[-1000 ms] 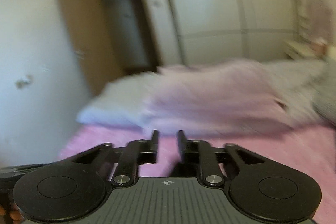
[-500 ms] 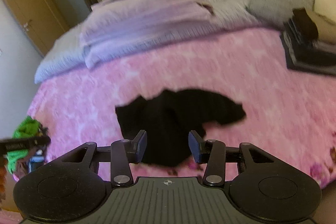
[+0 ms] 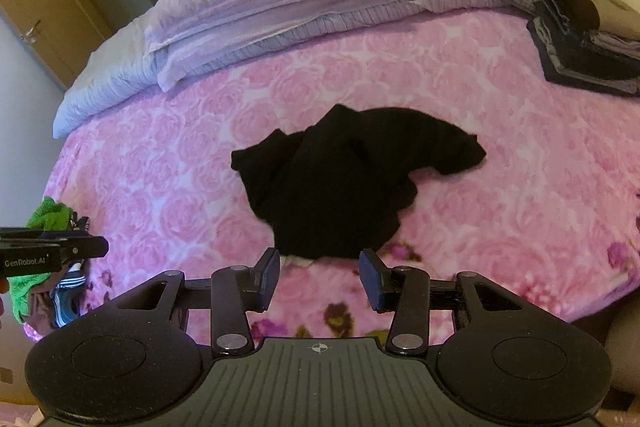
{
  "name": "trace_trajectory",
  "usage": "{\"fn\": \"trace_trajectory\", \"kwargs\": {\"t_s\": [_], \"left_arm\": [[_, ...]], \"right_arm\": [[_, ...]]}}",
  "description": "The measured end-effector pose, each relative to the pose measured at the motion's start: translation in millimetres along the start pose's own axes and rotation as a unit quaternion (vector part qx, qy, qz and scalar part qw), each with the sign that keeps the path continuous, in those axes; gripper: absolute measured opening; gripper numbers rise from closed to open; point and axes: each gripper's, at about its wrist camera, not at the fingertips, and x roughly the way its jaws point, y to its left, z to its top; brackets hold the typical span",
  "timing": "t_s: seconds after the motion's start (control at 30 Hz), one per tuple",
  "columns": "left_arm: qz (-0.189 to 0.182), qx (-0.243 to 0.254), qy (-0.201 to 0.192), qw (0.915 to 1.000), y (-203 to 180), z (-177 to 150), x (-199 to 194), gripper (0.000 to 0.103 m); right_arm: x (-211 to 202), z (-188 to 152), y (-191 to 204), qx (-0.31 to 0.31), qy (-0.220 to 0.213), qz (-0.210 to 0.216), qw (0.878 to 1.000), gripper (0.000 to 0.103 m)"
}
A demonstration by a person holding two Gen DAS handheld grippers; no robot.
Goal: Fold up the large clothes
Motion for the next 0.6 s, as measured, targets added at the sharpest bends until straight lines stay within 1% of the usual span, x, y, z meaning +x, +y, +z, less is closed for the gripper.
{"fn": "trace_trajectory", "kwargs": {"t_s": [0.17, 0.3, 0.47, 0.6], "left_arm": [[-0.012, 0.023, 0.005, 0.9997, 5, -6, 2, 0.035], [-0.01, 0.026, 0.01, 0.9996, 6, -8, 6, 0.035], [-0.007, 0.022, 0.012, 0.9997, -1, -7, 11, 0.035], [-0.001, 0.01, 0.013, 0.9999, -13, -4, 17, 0.035]], "right_arm": [[2, -22, 16, 0.009, 0.004, -0.018, 1.0, 0.041], [5, -32, 18, 0.012, 0.009, -0.026, 1.0, 0.041], [7, -29, 8, 0.013, 0.012, -0.025, 1.0, 0.041], [9, -23, -5, 0.003, 0.016, -0.018, 1.0, 0.041]]}}
